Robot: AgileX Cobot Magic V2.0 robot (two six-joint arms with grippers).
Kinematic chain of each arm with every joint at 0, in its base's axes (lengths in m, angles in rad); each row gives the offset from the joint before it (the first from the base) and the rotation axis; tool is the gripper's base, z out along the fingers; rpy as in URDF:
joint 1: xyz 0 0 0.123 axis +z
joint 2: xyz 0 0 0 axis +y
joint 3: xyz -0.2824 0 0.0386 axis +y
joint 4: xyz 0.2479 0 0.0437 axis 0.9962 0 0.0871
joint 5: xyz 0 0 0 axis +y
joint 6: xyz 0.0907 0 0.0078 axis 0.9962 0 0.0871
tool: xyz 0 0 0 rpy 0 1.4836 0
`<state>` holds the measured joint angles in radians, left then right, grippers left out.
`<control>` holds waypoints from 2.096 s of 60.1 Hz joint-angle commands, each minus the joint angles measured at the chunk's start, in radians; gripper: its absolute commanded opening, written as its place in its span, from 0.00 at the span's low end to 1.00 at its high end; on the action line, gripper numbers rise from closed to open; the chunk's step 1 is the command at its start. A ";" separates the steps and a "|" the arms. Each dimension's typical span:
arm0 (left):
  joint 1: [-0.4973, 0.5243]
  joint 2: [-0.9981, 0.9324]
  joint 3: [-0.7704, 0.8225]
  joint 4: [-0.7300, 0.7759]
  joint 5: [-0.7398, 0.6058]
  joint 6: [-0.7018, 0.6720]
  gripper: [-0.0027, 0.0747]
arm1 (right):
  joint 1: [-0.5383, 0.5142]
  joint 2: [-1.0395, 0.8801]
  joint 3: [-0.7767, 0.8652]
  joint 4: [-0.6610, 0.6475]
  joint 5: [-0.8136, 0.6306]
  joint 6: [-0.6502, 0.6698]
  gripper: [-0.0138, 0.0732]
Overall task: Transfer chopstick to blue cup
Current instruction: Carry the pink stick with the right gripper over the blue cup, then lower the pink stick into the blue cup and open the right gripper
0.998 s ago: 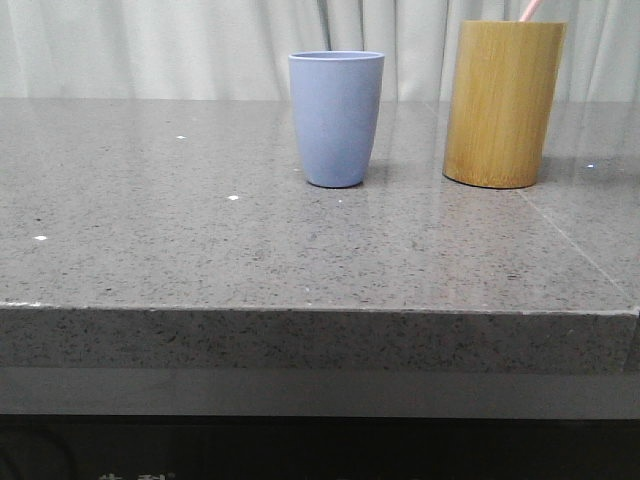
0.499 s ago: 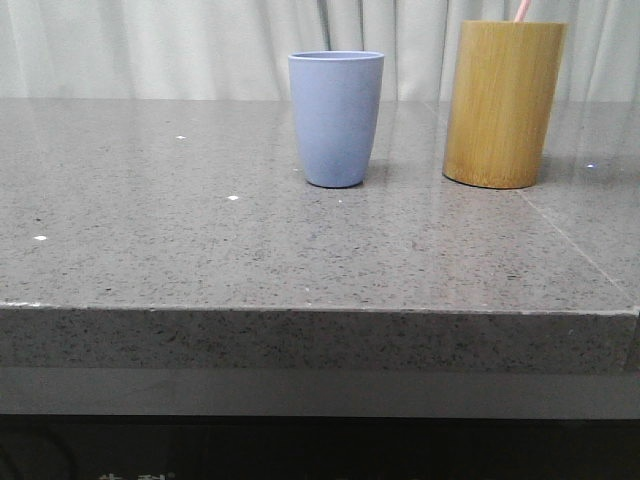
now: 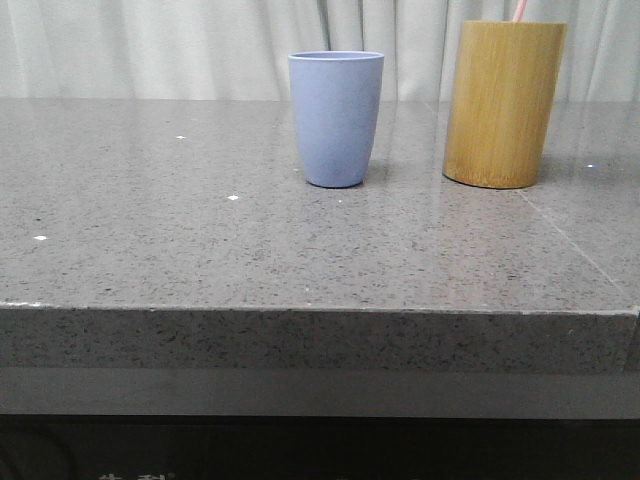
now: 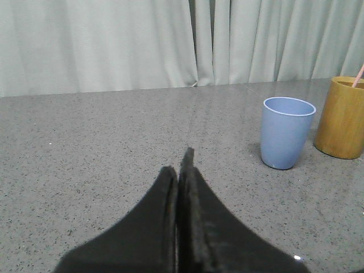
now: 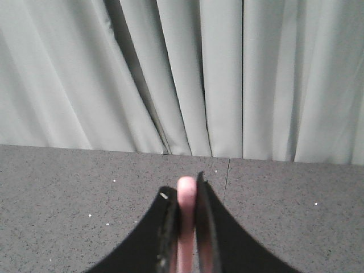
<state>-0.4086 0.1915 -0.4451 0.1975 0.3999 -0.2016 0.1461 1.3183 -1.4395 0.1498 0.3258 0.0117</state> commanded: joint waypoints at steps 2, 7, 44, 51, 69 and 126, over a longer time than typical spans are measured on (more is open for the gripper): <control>0.000 0.013 -0.025 -0.004 -0.086 -0.010 0.01 | 0.002 -0.030 -0.091 -0.011 -0.020 -0.006 0.17; 0.000 0.013 -0.025 -0.004 -0.086 -0.010 0.01 | 0.002 -0.030 -0.133 -0.020 0.025 -0.006 0.17; 0.000 0.013 -0.025 -0.004 -0.086 -0.010 0.01 | 0.282 0.013 -0.251 -0.004 0.063 -0.019 0.17; 0.000 0.013 -0.025 -0.004 -0.086 -0.010 0.01 | 0.343 0.072 -0.251 -0.010 0.055 -0.027 0.17; 0.000 0.013 -0.025 -0.004 -0.086 -0.010 0.01 | 0.359 0.172 -0.251 -0.057 0.046 -0.032 0.17; 0.000 0.013 -0.025 -0.004 -0.086 -0.010 0.01 | 0.359 0.312 -0.251 -0.080 0.086 -0.032 0.32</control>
<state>-0.4086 0.1915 -0.4435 0.1975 0.3982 -0.2016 0.5051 1.6777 -1.6570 0.0795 0.4684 -0.0069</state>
